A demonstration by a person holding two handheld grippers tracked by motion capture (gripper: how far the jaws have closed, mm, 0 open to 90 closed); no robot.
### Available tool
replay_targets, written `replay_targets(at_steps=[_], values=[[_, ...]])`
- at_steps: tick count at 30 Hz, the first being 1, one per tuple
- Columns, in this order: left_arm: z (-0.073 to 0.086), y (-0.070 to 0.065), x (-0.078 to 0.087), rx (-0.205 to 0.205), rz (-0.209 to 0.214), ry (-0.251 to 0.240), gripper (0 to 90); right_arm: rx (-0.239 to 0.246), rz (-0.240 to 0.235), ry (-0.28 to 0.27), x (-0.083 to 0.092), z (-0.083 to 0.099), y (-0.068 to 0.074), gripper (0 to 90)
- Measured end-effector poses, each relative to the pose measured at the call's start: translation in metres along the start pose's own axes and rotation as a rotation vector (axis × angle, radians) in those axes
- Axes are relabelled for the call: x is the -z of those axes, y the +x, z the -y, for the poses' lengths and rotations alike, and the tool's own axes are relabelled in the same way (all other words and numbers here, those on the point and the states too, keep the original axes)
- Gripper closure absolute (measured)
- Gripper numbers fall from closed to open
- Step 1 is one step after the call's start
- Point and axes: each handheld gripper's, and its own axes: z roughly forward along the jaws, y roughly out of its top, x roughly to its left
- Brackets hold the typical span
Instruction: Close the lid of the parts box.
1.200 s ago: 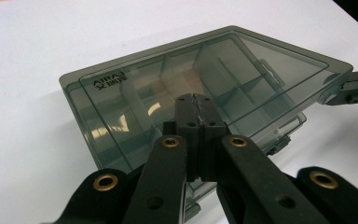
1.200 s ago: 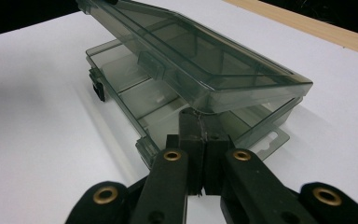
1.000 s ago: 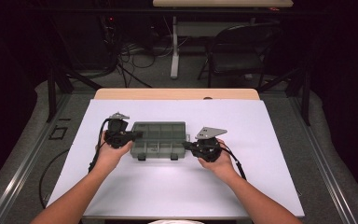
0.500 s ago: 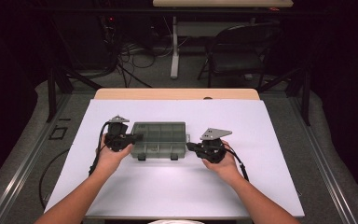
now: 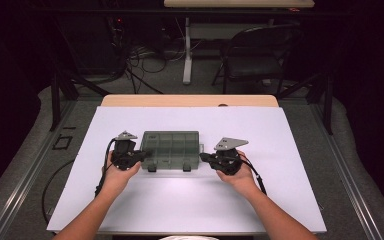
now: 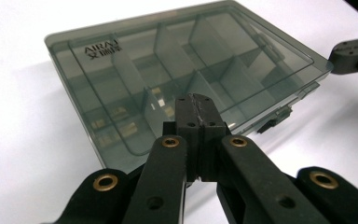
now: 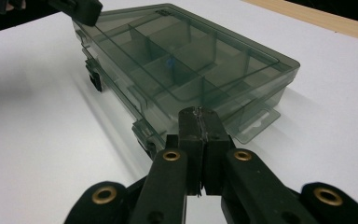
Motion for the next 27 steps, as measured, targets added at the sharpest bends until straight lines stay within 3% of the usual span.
replay_targets(at_steps=[8, 27], values=[[0.006, -0.004, -0.008, -0.024, -0.028, 0.014, 90.0, -0.011, -0.005, -0.019, -0.004, -0.004, 0.003, 89.0], [0.013, -0.005, -0.010, -0.019, -0.026, -0.002, 90.0, -0.002, -0.013, 0.009, -0.015, -0.001, 0.006, 89.1]])
